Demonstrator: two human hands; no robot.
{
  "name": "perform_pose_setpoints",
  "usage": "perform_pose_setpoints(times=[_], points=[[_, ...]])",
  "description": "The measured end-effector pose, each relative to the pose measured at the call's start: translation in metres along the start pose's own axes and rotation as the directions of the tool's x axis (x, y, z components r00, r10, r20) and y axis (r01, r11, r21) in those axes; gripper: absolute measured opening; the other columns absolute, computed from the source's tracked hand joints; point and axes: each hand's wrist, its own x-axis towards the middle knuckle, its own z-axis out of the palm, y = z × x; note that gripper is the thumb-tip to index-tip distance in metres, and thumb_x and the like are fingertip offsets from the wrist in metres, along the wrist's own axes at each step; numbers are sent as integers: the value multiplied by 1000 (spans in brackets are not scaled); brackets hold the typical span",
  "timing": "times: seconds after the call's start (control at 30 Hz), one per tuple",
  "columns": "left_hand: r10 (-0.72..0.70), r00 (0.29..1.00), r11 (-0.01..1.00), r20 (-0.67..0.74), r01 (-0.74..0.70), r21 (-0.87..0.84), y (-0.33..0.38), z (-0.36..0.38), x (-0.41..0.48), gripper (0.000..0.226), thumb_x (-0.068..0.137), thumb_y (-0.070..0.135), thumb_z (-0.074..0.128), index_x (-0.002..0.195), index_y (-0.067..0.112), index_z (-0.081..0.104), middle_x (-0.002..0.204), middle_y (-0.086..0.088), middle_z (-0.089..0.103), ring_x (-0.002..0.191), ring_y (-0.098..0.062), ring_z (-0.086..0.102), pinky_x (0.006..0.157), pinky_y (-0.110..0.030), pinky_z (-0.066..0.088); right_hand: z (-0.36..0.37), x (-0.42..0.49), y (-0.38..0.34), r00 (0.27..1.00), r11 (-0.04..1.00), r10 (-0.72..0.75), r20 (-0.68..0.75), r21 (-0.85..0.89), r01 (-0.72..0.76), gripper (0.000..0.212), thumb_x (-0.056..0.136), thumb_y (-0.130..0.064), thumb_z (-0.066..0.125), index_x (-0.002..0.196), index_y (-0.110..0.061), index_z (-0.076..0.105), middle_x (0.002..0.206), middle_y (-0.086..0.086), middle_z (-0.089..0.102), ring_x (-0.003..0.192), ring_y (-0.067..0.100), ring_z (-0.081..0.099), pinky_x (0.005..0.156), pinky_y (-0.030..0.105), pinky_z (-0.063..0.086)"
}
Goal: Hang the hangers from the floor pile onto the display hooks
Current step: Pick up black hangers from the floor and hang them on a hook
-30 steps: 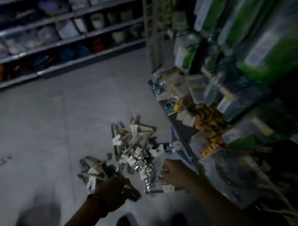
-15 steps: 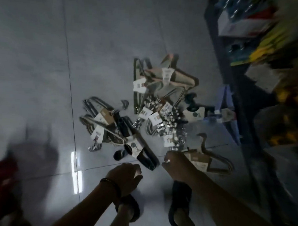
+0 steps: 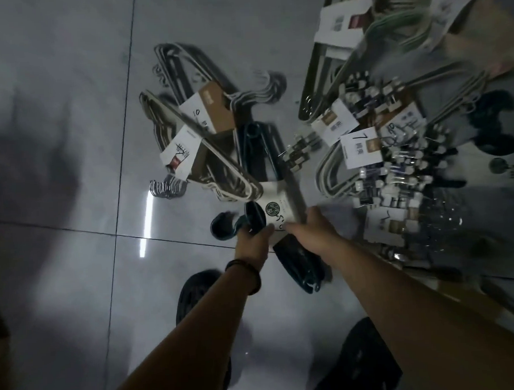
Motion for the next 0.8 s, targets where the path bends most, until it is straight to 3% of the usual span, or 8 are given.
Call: perform_pose_setpoints(times=[0.1,0.17,0.27,0.37,0.5,0.63,0.73,0.8], points=[[-73,997,971,26,77,-228,1,3,0,41,100,30,68,137,16,57,129,-9,69,103,-22,67,75,-33,53,10,3,5,1000,1000,12,21,-8,-12,87,75,-65,68,144,-18,46,127,7,65,106,26,66,89,45,58],[-149,988,970,32,152,-191,2,-6,-3,53,96,47,69,138,16,57,132,-6,66,105,-24,63,80,-35,52,9,-5,5,999,998,-33,15,-52,33,59,90,-51,67,138,-20,52,126,3,66,105,21,65,88,39,55],[-253,965,957,76,261,-130,1,-30,-18,62,89,67,65,128,19,67,117,-5,68,83,-19,45,65,-30,37,6,-30,0,996,992,-79,47,-97,83,40,95,-36,69,129,-20,57,119,0,68,99,18,66,82,37,56],[-290,951,946,106,302,-120,-2,-56,-38,54,87,64,69,120,21,70,118,-6,71,92,-22,55,76,-32,44,6,-63,-10,989,1000,-23,149,-6,24,34,92,-34,73,120,-19,62,105,1,69,80,17,65,64,32,55],[-300,919,873,256,373,-315,-1,-77,-63,48,92,47,73,126,13,68,117,-13,78,99,-29,74,83,-41,54,5,-108,-25,959,999,23,282,-48,-10,28,93,-42,73,112,-22,69,102,1,72,75,15,67,66,29,55],[-241,932,872,272,331,-360,2,-100,-74,45,91,35,77,125,9,66,117,-24,75,92,-37,74,70,-39,57,-4,-113,-48,989,961,-148,22,-233,149,17,91,-36,76,104,-27,67,97,-9,72,92,11,69,77,29,58],[-188,972,941,141,219,-259,4,-120,-63,39,91,34,80,121,13,65,104,-22,78,87,-39,76,57,-36,61,5,-77,-95,899,851,-413,-149,-415,322,27,91,-38,74,107,-24,57,103,-4,65,92,14,64,70,28,52],[-142,986,968,89,157,-196,1,-128,-51,39,90,37,81,118,14,66,98,-18,80,89,-41,77,70,-50,66,24,-41,-131,856,760,-500,-127,-538,364,42,90,-45,73,117,-19,54,113,6,62,100,24,62,79,38,56]])
